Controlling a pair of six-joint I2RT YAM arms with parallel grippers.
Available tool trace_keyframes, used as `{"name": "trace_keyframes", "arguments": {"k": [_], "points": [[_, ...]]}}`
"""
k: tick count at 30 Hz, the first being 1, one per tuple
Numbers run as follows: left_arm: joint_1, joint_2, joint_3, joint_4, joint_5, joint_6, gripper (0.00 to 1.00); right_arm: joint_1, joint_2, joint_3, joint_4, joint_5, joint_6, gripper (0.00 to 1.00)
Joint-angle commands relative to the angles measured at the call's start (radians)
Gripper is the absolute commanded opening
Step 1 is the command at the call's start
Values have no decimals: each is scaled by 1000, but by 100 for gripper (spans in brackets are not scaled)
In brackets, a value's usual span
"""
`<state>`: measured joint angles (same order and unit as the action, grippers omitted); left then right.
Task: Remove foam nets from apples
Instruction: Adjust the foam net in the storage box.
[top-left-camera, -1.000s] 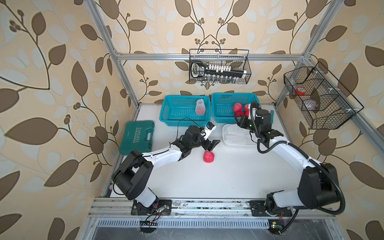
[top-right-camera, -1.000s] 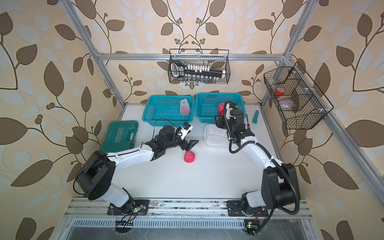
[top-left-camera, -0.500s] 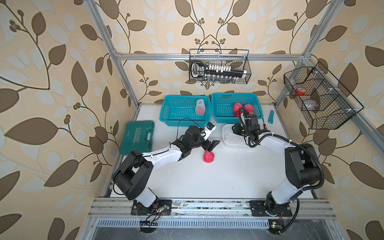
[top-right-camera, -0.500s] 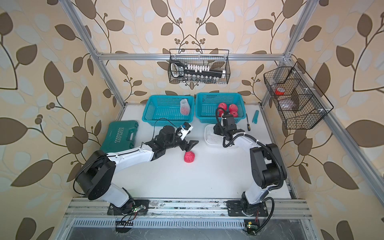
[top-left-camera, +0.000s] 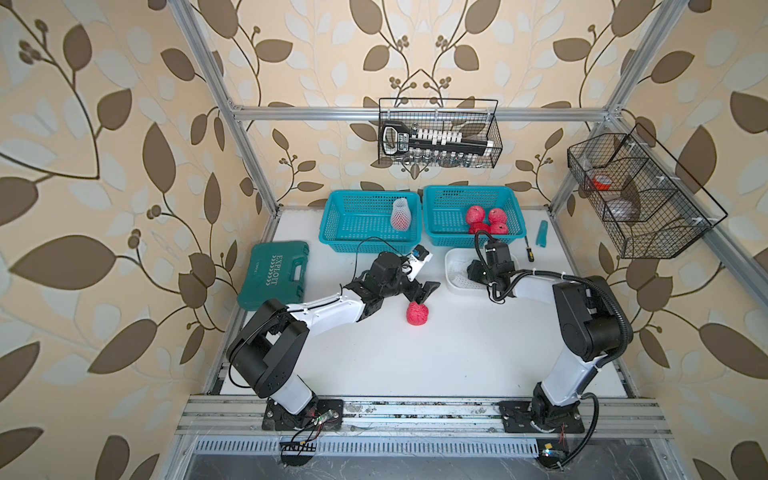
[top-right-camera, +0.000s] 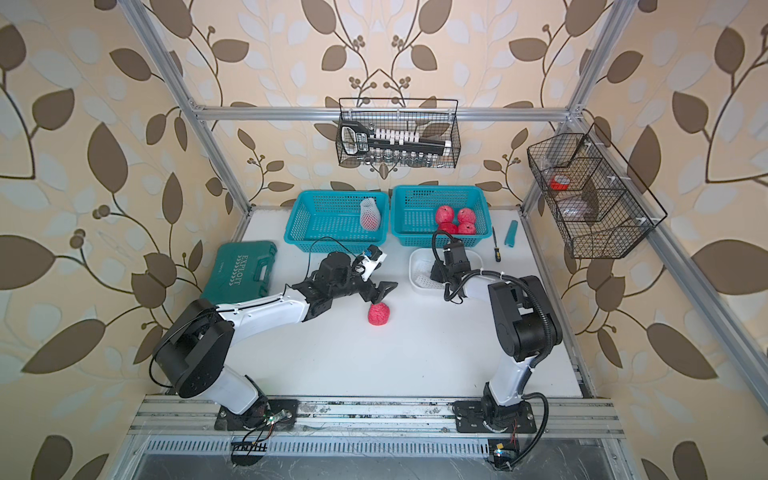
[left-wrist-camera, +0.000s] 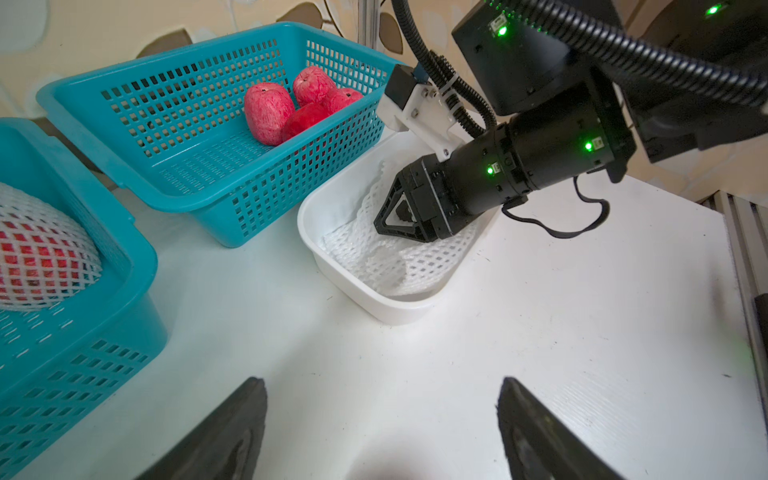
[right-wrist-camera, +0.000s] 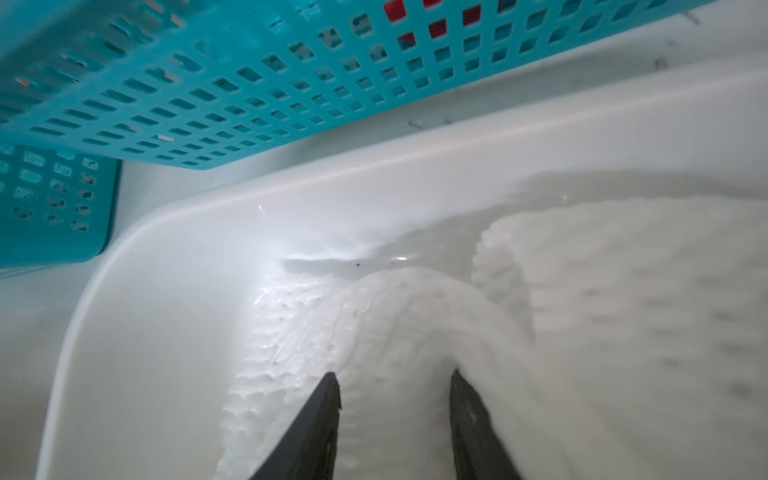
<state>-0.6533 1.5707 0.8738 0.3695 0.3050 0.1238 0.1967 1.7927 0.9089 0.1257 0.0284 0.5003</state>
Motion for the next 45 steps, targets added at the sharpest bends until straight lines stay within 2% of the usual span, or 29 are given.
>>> {"name": "trace_keyframes", "arguments": {"k": [1,5,10,14,23,26,28,31,36,40,45], "points": [[2,9,15,29,-4,-9,88,-5,34,13,-18,19,17,44],[2,7,21,12,-20,-10,88,-5,12,15,-29,15,16,47],[2,-33,24,-14,-38,-13,91,-5,-70,15,-52,-17,21,55],[2,-82,46,-103,-106,-44,92,-4,-168,-12,-53,-34,39,62],[2,-255,-16,-190,-155,-151,92,-6,-317,-11,-130,-34,32,71],[2,-305,-59,-242,-191,-233,93,-5,-360,1,-159,-71,5,75],[2,-342,-73,-339,-217,-296,93,6,-394,-3,-150,-165,-39,77],[2,-409,-101,-480,-227,-361,93,93,-437,-28,-116,-262,-134,88],[2,-541,-144,-703,-238,-416,94,319,-396,-47,-168,-168,-273,98],[2,-604,-178,-795,-248,-450,99,411,-296,-53,-150,-185,-286,100],[3,-583,-191,-849,-191,-501,99,492,-219,-31,-147,-166,-336,100]]}}
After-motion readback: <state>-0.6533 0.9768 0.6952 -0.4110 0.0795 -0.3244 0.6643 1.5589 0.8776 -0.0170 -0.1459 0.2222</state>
